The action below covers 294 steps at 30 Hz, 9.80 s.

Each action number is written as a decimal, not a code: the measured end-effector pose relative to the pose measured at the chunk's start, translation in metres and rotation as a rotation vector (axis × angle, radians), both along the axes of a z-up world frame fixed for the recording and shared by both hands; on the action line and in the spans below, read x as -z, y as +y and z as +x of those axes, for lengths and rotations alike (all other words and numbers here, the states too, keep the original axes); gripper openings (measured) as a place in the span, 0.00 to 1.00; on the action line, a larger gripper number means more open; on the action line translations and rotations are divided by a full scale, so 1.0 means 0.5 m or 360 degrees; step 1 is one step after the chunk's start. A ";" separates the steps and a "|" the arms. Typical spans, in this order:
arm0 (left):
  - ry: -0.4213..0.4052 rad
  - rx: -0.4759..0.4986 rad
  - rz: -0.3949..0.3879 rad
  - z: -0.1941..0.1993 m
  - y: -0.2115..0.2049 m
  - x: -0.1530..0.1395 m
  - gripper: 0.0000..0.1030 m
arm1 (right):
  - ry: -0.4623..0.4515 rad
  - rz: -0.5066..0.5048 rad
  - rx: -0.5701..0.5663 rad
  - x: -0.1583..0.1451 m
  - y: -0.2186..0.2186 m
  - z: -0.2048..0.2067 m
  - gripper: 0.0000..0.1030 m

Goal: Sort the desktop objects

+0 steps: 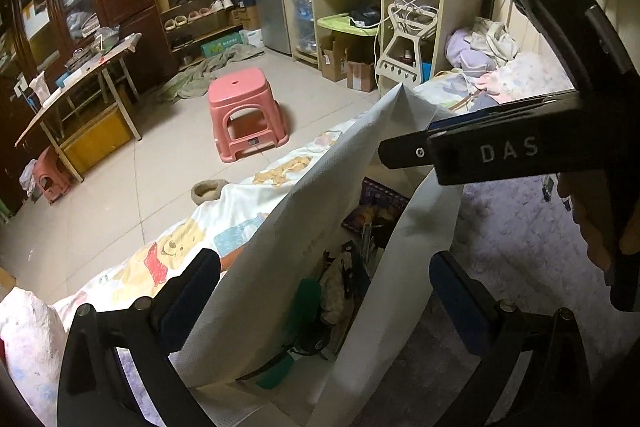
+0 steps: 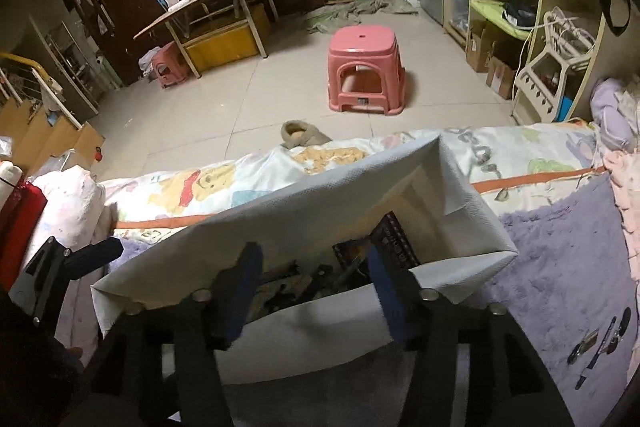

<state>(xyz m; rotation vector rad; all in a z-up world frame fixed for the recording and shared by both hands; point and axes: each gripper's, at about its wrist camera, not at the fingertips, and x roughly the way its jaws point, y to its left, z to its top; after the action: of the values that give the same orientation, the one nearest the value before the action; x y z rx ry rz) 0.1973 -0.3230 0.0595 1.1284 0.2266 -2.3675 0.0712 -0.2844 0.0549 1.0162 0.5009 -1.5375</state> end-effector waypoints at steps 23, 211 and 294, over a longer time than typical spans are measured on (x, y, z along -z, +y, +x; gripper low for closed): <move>0.0066 0.0334 -0.0161 -0.147 0.200 -0.109 1.00 | 0.0218 -0.0082 0.0252 -0.088 0.232 -0.069 0.60; 0.0084 0.0241 0.0009 0.028 0.009 -0.016 0.66 | -0.1222 0.0160 0.0590 0.095 0.038 -0.073 0.15; -0.0256 0.0446 0.0097 0.050 0.164 0.047 0.80 | -0.0269 -0.0008 -0.0120 0.136 0.262 0.054 0.03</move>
<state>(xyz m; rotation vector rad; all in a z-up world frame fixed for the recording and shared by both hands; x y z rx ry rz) 0.2224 -0.2411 0.0360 1.4551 0.0889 -2.5058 0.0984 -0.1532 -0.0131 1.1003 0.4122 -1.3721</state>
